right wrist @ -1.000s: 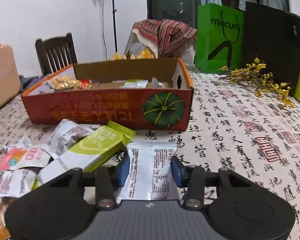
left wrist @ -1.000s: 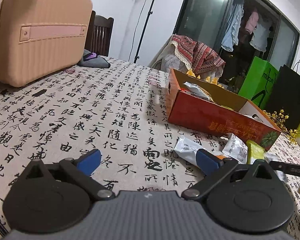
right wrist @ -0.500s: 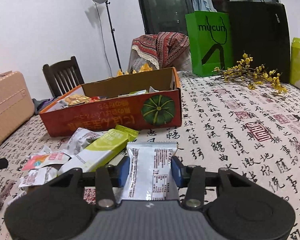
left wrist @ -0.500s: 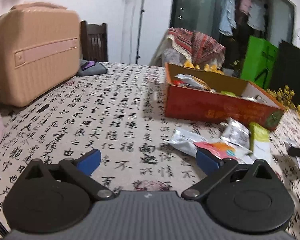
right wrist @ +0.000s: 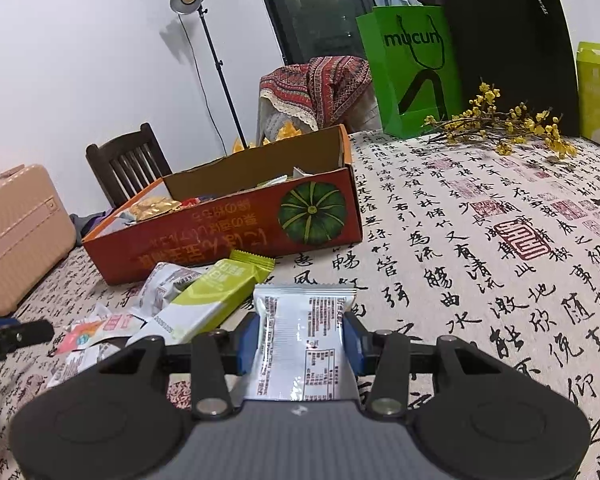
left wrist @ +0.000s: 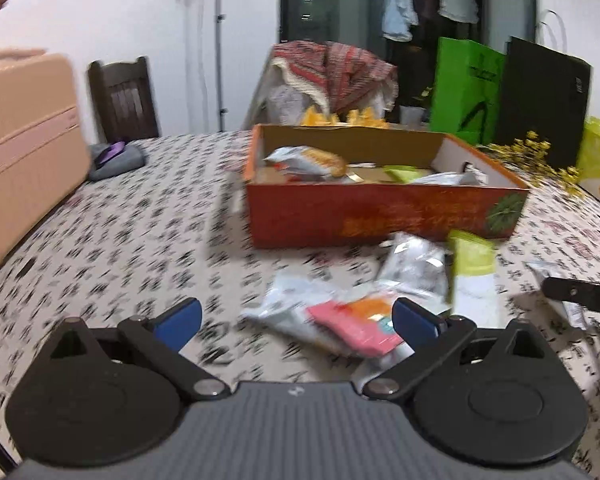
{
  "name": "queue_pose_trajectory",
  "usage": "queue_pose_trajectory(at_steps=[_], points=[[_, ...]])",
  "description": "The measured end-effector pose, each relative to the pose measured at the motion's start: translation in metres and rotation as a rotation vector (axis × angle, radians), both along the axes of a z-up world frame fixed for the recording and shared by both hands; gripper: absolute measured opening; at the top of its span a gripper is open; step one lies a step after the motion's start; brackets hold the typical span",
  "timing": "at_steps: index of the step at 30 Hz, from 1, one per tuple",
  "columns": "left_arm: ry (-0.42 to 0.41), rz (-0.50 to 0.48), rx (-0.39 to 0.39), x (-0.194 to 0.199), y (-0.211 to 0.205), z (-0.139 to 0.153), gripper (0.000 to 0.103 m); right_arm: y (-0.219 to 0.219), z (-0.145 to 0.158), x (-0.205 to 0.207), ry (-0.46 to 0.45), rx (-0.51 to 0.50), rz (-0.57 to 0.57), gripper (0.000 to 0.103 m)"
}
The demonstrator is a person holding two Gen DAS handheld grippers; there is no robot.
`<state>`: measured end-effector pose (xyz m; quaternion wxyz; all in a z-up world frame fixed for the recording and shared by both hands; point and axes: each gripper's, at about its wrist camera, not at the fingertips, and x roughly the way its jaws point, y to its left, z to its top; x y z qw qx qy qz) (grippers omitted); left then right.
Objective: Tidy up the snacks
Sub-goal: 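Grasp the pink packet with the left gripper while the right gripper holds the white packet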
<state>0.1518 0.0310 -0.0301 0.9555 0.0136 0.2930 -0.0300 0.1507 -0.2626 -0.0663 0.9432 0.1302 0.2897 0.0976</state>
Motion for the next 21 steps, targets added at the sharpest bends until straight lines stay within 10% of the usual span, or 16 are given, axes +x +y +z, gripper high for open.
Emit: queue_pose_trajectory(at_steps=[17,21], points=[[0.165,-0.113,0.096,0.057,-0.047,-0.035,0.103,-0.014,0.000,-0.005,-0.023,0.087,-0.020,0.044],[0.147,-0.097,0.049,0.051,-0.036,-0.029,0.086,-0.013,-0.001,-0.005,-0.024,0.093,-0.014,0.044]])
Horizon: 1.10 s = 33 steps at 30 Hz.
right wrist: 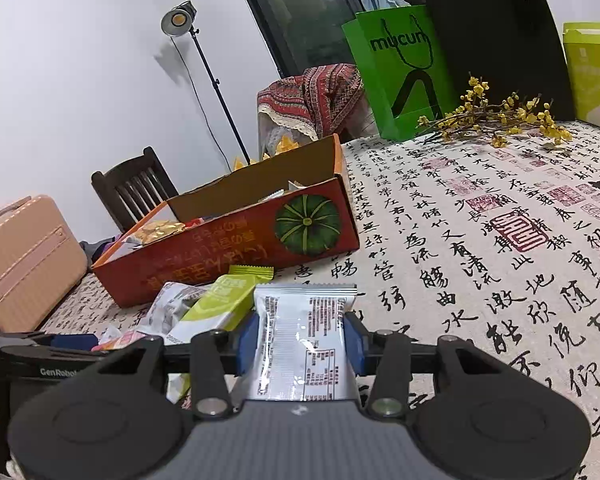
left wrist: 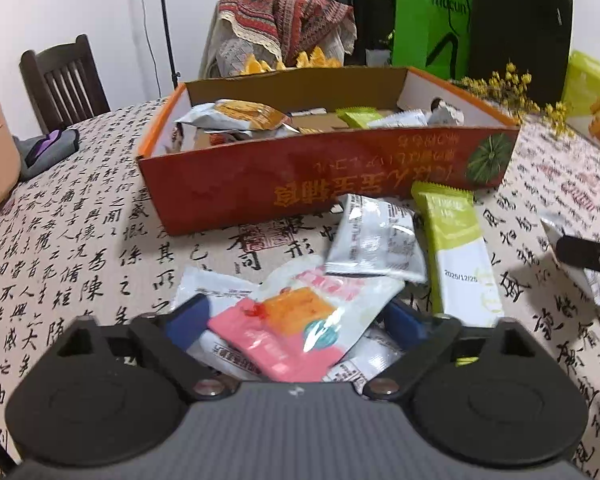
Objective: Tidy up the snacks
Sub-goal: 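Grasp the pink packet with the left gripper while the right gripper holds the white packet, then carry both held packets over the orange box and lower them inside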
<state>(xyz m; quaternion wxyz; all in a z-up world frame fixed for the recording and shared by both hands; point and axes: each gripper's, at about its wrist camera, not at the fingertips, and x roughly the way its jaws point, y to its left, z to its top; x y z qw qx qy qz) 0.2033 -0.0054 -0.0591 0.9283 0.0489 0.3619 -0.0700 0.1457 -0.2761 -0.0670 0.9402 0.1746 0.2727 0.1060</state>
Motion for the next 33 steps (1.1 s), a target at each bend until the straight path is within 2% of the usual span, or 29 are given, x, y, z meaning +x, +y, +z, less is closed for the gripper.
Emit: queue_pose_trajectory(at_steps=[1,5,11,12,13,18,22,33], points=[[-0.003,0.002,-0.013,-0.001,0.004,0.002,0.081,0.000,0.000,0.000,-0.001,0.001,0.000,0.044],[-0.011,0.016,-0.061,-0.005,0.014,0.008,0.073,0.000,0.000,0.000,-0.001,0.002,0.000,0.045],[-0.065,0.033,-0.086,-0.015,0.019,0.019,0.055,0.001,0.000,0.000,0.001,0.000,-0.002,0.045],[-0.071,0.036,-0.084,-0.017,0.020,0.020,0.047,0.001,0.000,0.000,0.002,0.000,-0.002,0.045],[-0.070,0.037,-0.087,-0.018,0.021,0.020,0.018,0.001,0.000,0.000,0.002,0.000,-0.003,0.045],[-0.093,0.054,-0.117,-0.026,0.029,0.028,0.012,0.001,0.000,0.000,0.001,-0.001,-0.007,0.045],[-0.105,0.083,-0.129,-0.025,0.038,0.034,0.012,0.000,0.000,-0.001,-0.001,0.000,-0.010,0.045],[-0.058,0.161,-0.189,0.018,0.063,0.028,0.012,-0.001,0.000,-0.001,-0.001,0.006,-0.017,0.045]])
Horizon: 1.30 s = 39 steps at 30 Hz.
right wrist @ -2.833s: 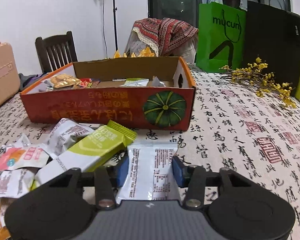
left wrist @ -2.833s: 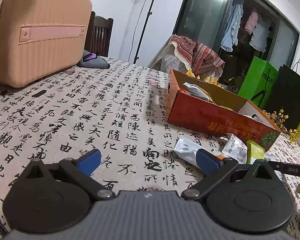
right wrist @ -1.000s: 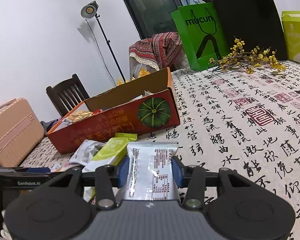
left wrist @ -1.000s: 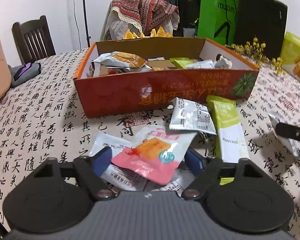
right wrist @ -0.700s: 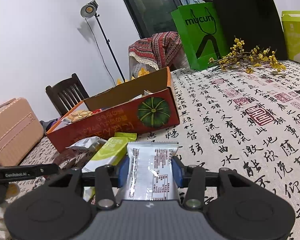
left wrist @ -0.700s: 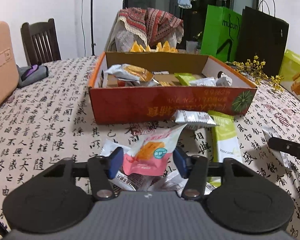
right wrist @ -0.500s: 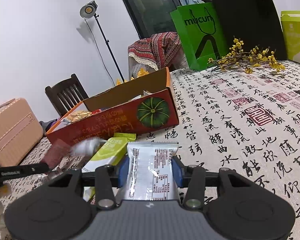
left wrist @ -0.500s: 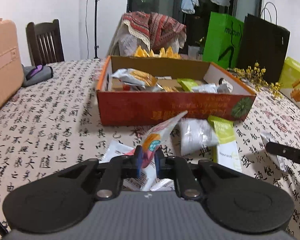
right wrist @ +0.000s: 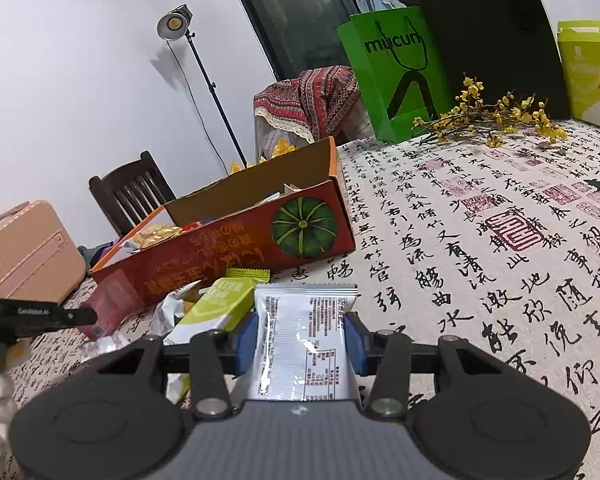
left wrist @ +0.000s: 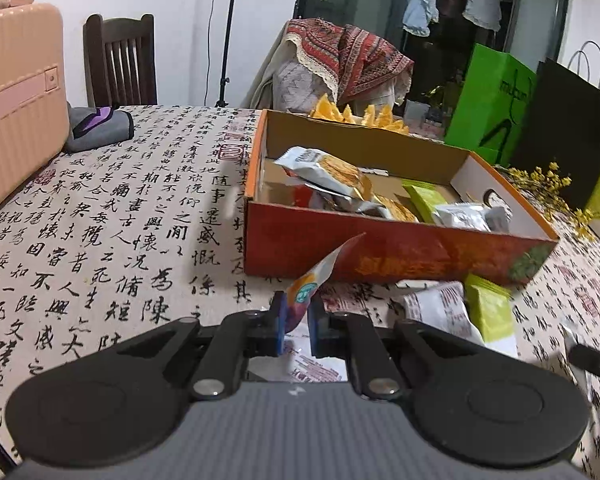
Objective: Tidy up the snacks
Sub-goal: 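Carry both held packets over the orange box and lower them inside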
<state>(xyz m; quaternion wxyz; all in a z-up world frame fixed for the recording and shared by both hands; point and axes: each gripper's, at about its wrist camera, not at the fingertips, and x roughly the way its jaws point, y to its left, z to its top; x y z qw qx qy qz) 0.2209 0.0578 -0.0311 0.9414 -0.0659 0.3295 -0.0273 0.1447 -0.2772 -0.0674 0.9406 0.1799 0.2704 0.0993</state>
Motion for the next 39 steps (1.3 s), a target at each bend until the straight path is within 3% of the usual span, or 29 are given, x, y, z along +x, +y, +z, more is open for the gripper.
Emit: queue_pose_trajectory(at_steps=[12,19,25,31,39], points=[[0.012,-0.007,0.031,0.026,-0.001,-0.010,0.017,0.002,-0.001,0.004,0.017,-0.012,-0.001,0.045],[-0.066,-0.036,0.031,0.001,-0.003,0.000,0.007,0.004,-0.001,0.004,0.015,-0.029,0.003,0.045],[-0.154,-0.075,0.011,-0.028,-0.007,0.020,0.007,0.016,0.006,-0.003,-0.031,-0.101,0.012,0.044],[-0.238,-0.121,-0.030,-0.039,-0.019,0.051,0.007,0.025,0.039,0.000,-0.105,-0.092,0.026,0.044],[-0.279,-0.127,-0.076,-0.007,-0.046,0.077,0.007,0.045,0.089,0.042,-0.183,-0.119,0.017,0.044]])
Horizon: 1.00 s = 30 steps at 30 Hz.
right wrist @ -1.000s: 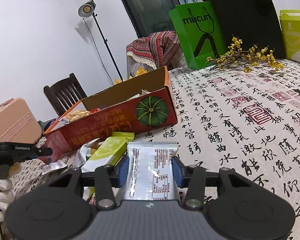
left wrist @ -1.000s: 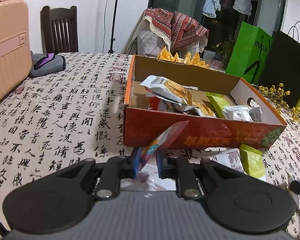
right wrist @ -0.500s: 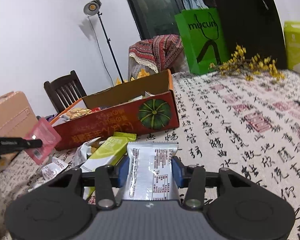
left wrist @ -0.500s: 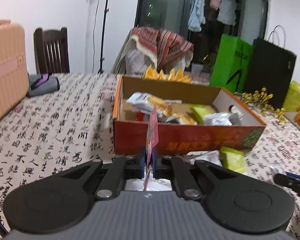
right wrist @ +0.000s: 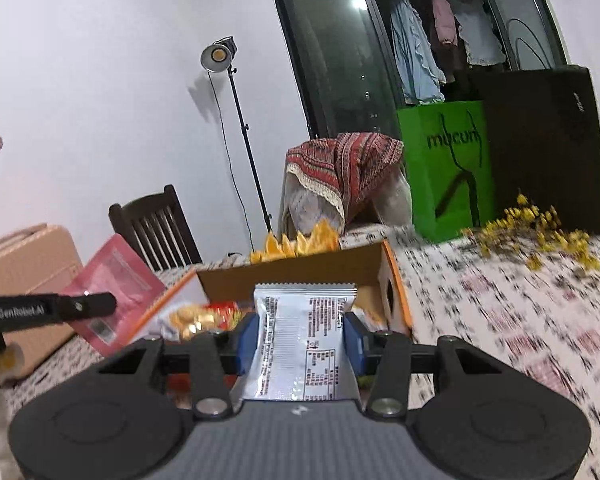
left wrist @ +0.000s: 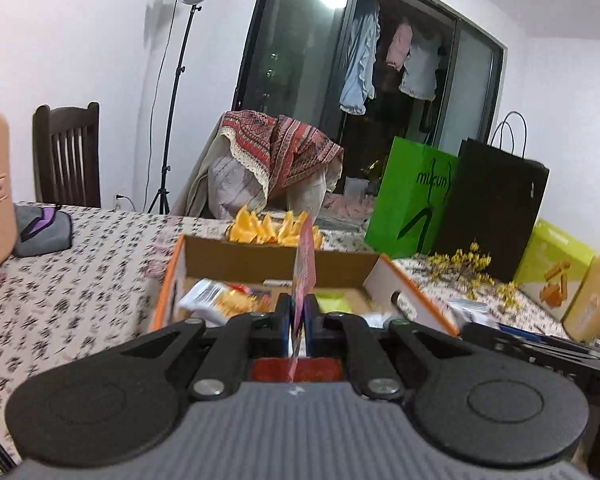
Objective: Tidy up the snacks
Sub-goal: 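Carry both held packets over the orange box and lower them inside, then open both grippers to release the packets into the box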
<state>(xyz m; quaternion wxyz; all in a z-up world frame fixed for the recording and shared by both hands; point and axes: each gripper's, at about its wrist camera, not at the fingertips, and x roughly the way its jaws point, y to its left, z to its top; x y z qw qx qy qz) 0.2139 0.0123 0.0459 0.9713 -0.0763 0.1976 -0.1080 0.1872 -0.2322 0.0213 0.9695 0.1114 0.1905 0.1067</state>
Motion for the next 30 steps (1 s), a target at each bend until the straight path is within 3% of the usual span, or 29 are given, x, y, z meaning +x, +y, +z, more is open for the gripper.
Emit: queue_pose_trajectory(at_steps=[6,12,18,24,26,27,28,29,30], points=[[0.025,0.014,-0.032,0.045,-0.012,-0.001,0.007,0.011,0.010,0.058,0.021,0.003,-0.028,0.044],[0.032,0.061,0.005,0.085,-0.014,-0.020,0.007,0.019,-0.010,0.100,0.010,-0.015,-0.059,0.044],[0.046,0.087,0.038,0.097,-0.006,-0.036,0.007,0.019,-0.036,0.114,0.028,-0.029,-0.002,0.044],[0.051,0.114,0.063,0.095,-0.006,-0.043,0.009,0.021,-0.041,0.114,0.049,-0.041,-0.011,0.047],[0.045,0.123,0.057,0.093,-0.004,-0.043,0.018,0.019,-0.041,0.113,0.054,-0.034,-0.018,0.051],[0.041,0.128,0.050,0.091,-0.003,-0.042,0.039,0.018,-0.041,0.111,0.051,-0.028,-0.025,0.055],[0.029,0.144,0.044,0.089,-0.001,-0.042,0.069,0.016,-0.040,0.110,0.048,-0.019,-0.023,0.060],[0.011,0.168,0.043,0.087,0.000,-0.041,0.083,0.014,-0.039,0.110,0.047,-0.008,-0.022,0.075],[-0.011,0.201,0.042,0.083,0.002,-0.039,0.103,0.013,-0.039,0.109,0.045,0.006,-0.023,0.093]])
